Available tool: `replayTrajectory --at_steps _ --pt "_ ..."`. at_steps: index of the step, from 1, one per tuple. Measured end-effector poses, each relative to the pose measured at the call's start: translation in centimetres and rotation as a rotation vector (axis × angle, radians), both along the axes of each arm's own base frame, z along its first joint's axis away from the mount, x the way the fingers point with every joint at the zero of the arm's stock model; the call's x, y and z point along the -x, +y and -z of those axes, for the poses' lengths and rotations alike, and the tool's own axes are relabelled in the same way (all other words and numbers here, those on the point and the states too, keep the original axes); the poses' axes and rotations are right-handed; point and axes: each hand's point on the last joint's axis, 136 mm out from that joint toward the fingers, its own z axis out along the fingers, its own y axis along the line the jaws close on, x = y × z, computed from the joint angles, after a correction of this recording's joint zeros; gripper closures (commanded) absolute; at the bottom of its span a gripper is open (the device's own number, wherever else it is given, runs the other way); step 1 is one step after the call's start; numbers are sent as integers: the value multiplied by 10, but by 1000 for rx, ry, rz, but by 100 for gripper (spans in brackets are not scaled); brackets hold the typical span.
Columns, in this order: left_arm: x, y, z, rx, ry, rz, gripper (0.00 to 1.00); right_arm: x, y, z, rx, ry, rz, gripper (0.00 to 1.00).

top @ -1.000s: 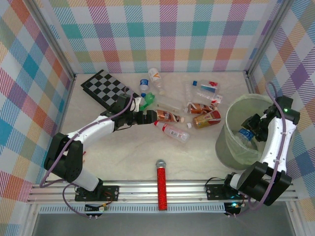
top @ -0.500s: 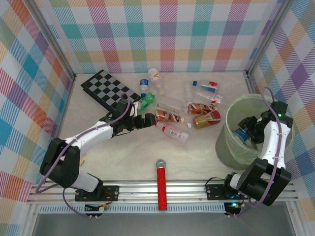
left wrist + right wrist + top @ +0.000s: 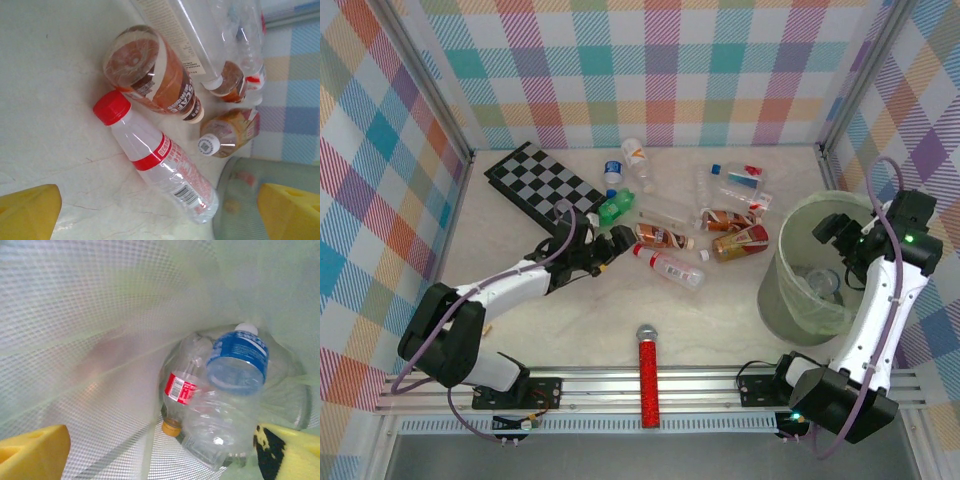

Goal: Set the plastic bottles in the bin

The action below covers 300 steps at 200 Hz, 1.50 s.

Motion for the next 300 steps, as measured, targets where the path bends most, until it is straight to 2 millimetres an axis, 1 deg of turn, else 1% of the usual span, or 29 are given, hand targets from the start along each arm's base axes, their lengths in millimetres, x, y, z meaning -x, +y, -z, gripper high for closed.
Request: replayTrajectory --at_steps 10,24,45,70,81,98,135,158,179,191,208,226,246,260,274,279,300 --pt "4 -4 5 36 31 -22 0 3 0 -10 18 -5 -2 1" --pt "8 -14 11 78 68 -32 0 9 -1 -27 55 -13 -3 0" --pt "10 -34 16 137 104 -36 0 16 -1 -59 113 -58 -5 1" --pt "9 -50 24 185 139 -61 4 23 9 -98 145 -149 -28 1" --pt "9 -53 30 192 157 -79 5 26 17 -112 141 -195 -49 1" --pt "10 -57 40 186 179 -111 7 30 31 -127 119 -255 -87 1" --pt "11 -71 58 177 218 -154 11 33 77 -158 -13 -414 -240 0" --pt "2 -75 59 186 210 -183 12 37 101 -173 -101 -494 -316 1" --pt "-5 -82 58 183 197 -195 14 40 115 -180 -149 -553 -360 1" --pt "-9 -85 60 177 198 -203 15 44 121 -179 -177 -567 -375 1" --pt "-15 -92 60 171 198 -206 16 44 125 -175 -200 -570 -389 1" --pt "-20 -95 60 161 204 -217 23 41 124 -170 -219 -562 -394 2" --pt "-19 -95 66 137 218 -239 32 37 123 -165 -232 -558 -394 2" --pt "-19 -93 70 123 228 -254 35 36 123 -164 -233 -563 -398 2" --pt "-18 -92 72 119 234 -267 41 37 124 -164 -232 -570 -404 2" --pt "-19 -92 73 118 235 -273 45 36 124 -164 -231 -573 -406 2" --pt "-20 -93 71 125 231 -280 52 37 125 -163 -231 -583 -414 2"
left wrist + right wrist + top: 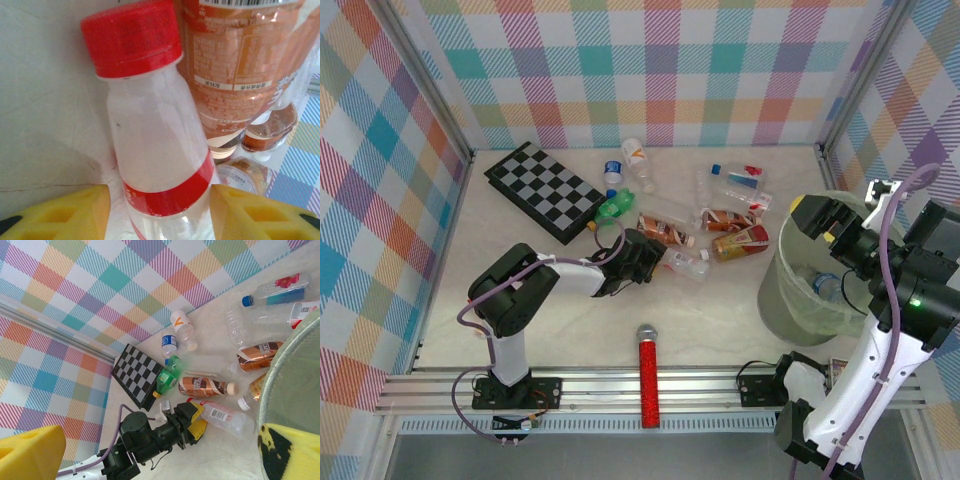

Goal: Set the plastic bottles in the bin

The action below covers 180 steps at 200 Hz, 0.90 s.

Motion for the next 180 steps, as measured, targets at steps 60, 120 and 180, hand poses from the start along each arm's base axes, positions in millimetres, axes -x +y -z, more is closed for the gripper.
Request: replayTrajectory --at_steps 60,120,180 --pt "-4 -3 -2 -7 -12 -5 58 -1 2 9 -21 9 -20 3" --pt "4 9 -20 -66 -34 16 58 -2 9 1 -42 -30 -67 6" --pt "10 20 -47 -114 -102 49 13 -8 20 -6 -61 -59 -140 8"
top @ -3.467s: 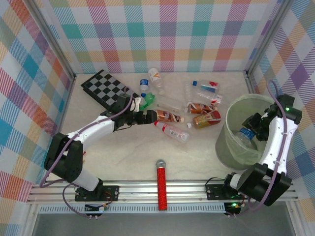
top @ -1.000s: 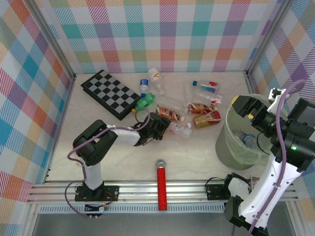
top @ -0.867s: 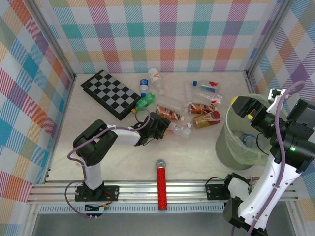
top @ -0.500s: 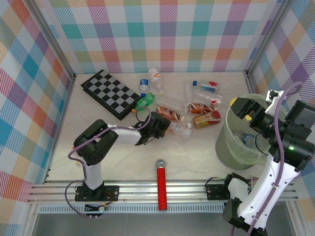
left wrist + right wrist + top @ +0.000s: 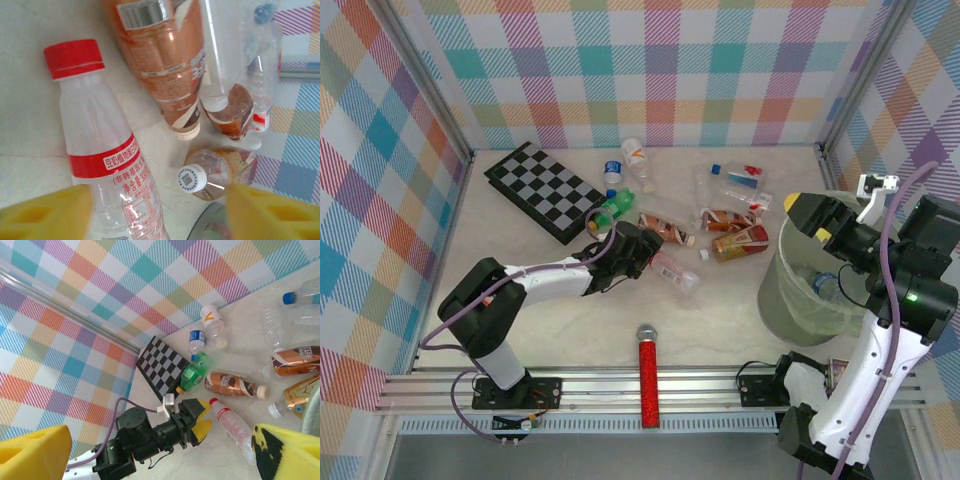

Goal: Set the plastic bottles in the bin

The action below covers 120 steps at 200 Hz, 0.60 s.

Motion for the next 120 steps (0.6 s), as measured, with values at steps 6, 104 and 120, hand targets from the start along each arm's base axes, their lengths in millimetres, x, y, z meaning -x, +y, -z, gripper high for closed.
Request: replayTrajectory --at_steps 6,104,120 --pt "0 0 4 -6 7 4 10 0 2 0 4 -1 -10 8" --pt "-12 -13 51 -2 84 -40 38 -6 1 19 21 48 -1 8" --pt "-14 -13 54 7 91 -59 47 -6 1 19 29 45 2 8"
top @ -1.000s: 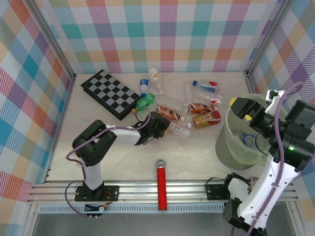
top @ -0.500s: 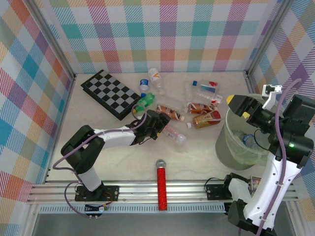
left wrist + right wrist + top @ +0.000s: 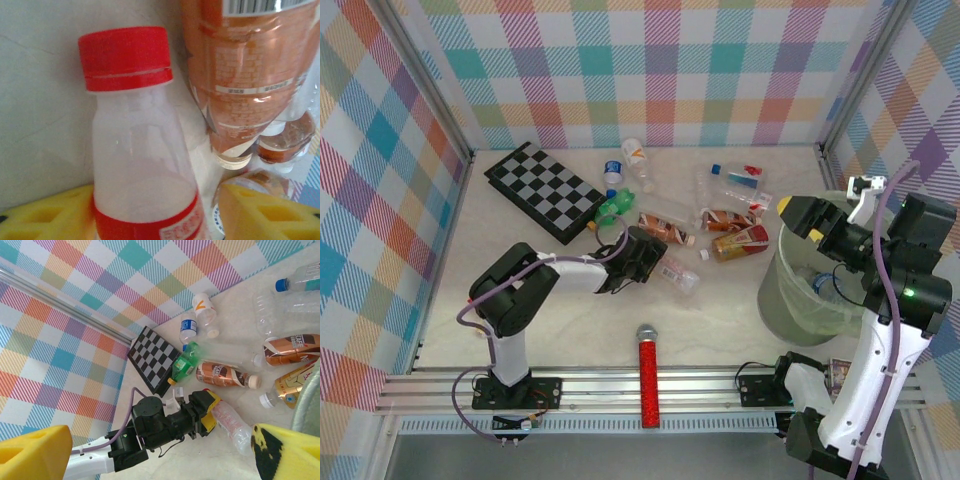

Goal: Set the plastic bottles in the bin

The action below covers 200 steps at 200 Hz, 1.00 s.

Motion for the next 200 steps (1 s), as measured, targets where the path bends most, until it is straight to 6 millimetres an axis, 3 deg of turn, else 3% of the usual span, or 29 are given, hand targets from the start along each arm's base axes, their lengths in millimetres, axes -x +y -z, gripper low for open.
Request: replayTrajectory --at_steps 34,103,124,154,172,200 --pt "-1 -1 2 10 1 -11 57 1 -1 0 10 -5 8 9" --pt "6 11 -6 -12 -19 -10 59 0 3 2 13 4 -15 11" --pt "8 17 -34 -21 -74 3 59 -2 13 3 28 17 -60 11" --pt "8 23 -99 0 -215 41 58 -5 41 10 73 44 -178 12" --pt "7 31 -130 1 -295 65 58 -7 63 21 129 77 -259 11" --pt "2 53 -160 -24 -389 131 59 -12 107 45 221 143 -405 11"
